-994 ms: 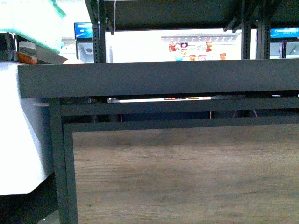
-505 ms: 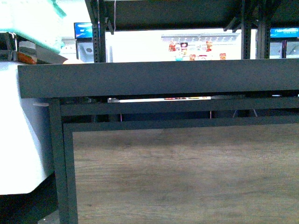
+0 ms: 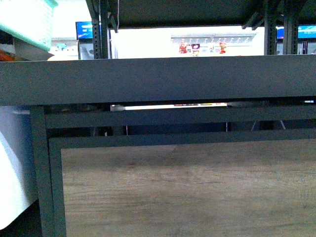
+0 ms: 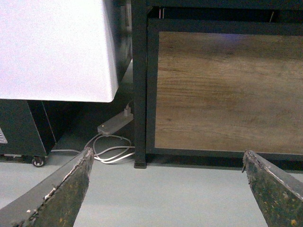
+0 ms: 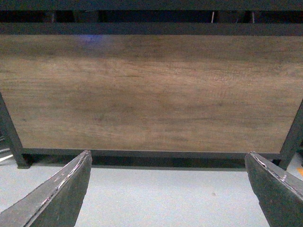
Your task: Pick lemon from shelf
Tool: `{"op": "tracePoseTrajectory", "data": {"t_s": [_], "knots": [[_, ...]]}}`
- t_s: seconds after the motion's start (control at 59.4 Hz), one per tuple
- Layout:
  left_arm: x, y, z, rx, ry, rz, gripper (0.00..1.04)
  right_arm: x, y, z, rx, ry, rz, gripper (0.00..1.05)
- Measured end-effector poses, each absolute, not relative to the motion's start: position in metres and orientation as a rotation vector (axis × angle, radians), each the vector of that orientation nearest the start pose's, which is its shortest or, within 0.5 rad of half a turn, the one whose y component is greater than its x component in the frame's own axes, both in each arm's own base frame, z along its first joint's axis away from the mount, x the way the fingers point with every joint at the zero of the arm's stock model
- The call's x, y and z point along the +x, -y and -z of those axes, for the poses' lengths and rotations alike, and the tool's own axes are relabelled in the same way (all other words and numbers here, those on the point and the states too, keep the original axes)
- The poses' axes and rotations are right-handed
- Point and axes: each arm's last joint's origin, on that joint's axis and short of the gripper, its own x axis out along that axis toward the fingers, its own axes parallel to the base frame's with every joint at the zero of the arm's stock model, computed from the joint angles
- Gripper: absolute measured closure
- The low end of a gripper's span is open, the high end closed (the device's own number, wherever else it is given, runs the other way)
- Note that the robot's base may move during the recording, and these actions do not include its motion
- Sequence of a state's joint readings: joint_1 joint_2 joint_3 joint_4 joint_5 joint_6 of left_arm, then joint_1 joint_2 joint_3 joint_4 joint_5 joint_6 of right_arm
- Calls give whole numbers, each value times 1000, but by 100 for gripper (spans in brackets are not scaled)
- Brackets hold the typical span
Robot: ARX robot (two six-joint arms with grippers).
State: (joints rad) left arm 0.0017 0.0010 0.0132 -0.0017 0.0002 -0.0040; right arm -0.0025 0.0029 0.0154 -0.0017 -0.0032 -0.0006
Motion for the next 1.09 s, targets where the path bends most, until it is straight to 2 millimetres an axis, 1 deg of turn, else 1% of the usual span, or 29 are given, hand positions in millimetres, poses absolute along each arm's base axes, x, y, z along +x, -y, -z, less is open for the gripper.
{"op": "tracePoseTrajectory", "data": {"t_s": [1.095], "knots": [[97, 0, -168, -4, 10, -2, 8, 97, 0, -168, -1, 11, 0, 7]]}}
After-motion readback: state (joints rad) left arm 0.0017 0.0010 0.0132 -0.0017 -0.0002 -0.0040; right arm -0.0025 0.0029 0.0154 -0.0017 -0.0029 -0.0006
